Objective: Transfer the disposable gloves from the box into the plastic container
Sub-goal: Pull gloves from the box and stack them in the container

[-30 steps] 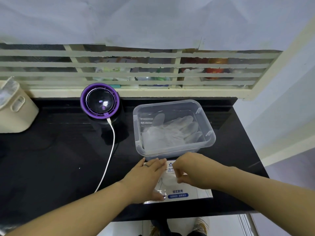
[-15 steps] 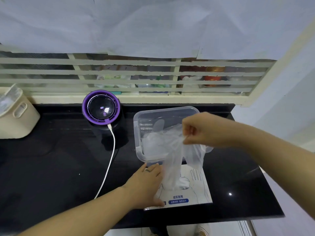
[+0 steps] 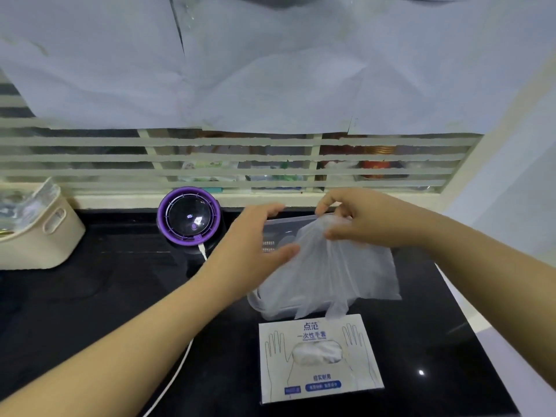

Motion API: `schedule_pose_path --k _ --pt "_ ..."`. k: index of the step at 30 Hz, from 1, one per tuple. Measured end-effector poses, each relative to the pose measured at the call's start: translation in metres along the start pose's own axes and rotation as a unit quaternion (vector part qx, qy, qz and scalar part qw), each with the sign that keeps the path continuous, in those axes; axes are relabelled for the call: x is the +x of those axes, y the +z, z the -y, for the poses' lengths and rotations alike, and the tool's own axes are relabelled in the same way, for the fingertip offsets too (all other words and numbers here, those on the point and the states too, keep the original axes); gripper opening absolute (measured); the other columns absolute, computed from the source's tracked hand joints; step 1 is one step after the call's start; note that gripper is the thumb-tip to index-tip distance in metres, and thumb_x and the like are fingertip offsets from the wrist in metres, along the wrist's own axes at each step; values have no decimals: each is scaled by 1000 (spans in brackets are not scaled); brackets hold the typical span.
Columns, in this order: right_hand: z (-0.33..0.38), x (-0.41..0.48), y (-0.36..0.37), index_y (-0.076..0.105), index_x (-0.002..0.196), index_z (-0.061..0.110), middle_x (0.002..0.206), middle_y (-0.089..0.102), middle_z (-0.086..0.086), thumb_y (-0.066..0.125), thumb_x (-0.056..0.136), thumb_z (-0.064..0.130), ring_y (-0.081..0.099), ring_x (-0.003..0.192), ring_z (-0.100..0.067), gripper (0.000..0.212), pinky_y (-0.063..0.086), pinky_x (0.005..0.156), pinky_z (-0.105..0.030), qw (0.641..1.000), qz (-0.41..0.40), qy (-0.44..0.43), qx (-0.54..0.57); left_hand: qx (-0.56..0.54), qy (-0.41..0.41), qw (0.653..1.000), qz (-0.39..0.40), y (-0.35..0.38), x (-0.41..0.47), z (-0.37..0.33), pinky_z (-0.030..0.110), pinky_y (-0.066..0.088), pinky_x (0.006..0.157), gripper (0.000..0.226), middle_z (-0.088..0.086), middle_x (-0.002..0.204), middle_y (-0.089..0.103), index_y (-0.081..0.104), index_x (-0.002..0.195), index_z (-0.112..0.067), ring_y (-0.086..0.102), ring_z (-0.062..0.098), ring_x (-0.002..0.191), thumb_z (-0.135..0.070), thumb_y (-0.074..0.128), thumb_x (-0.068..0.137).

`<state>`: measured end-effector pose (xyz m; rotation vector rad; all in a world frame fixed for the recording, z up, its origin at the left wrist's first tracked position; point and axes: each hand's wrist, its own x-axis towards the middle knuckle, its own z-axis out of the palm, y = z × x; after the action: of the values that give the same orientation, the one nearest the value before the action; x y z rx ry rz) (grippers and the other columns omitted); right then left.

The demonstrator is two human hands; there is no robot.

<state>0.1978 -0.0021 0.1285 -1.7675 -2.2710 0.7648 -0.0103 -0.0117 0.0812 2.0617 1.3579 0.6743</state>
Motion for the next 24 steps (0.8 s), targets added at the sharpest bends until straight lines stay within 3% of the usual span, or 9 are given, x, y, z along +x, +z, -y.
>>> schedule_pose_path --k 2,4,8,10,13,18,20,22,24 --pt "2 5 -1 52 113 31 66 56 8 64 87 29 49 49 -1 28 40 48 -13 997 -40 19 58 18 99 992 -72 1 0 -13 24 39 101 56 -22 119 40 47 132 -29 40 -3 111 -43 67 82" --pt "4 8 0 51 115 32 76 60 6 63 88 28 57 60 -2 30 46 54 -16 977 -98 63 181 44 177 983 -31 7 -2 -18 27 40 102 71 -22 124 37 41 135 -32 39 -2 114 -60 64 74" --pt "7 16 7 51 127 17 119 58 -9 62 90 14 60 103 -23 39 54 81 -36 838 -164 164 494 55 178 982 28 27 0 -19 3 21 97 114 -21 148 9 -4 146 -46 20 -7 125 -73 67 62" --pt "11 17 10 48 130 10 117 57 -14 59 91 6 62 99 -25 41 57 73 -35 768 -153 177 596 -4 168 985 -38 32 9 -17 -5 25 87 95 -15 141 25 9 145 -43 29 -7 118 -54 72 75" --pt "15 14 10 47 128 8 112 57 -14 57 91 4 63 93 -23 38 60 68 -35 731 -142 158 648 -67 125 982 -121 26 30 -12 0 35 82 41 -21 106 50 50 117 -32 50 -3 98 -12 68 86" --pt "14 7 -3 42 138 16 114 59 -3 60 92 19 65 100 -22 50 56 85 -40 733 -176 68 654 -217 -38 969 -107 2 46 -20 14 49 71 10 -9 87 68 66 92 -21 61 -4 79 -19 56 94" --pt "16 5 -10 45 137 23 118 56 4 61 91 22 60 108 -18 49 53 92 -43 772 -232 15 591 -410 -122 902 -47 -5 55 -21 32 55 80 18 2 96 73 68 103 -14 68 17 91 -21 52 97" --pt "20 2 -12 49 129 30 129 51 8 62 91 23 55 116 -11 41 50 97 -40 829 -291 -25 477 -603 -197 773 -11 -10 60 -22 36 58 77 22 8 93 74 66 108 -5 70 22 88 -17 50 98" --pt "24 -1 -4 56 113 31 129 52 10 64 89 21 52 117 -4 27 46 102 -36 871 -344 -50 348 -675 -249 694 -16 -9 63 -20 37 59 75 21 11 87 74 65 102 -2 72 22 82 -15 49 98"
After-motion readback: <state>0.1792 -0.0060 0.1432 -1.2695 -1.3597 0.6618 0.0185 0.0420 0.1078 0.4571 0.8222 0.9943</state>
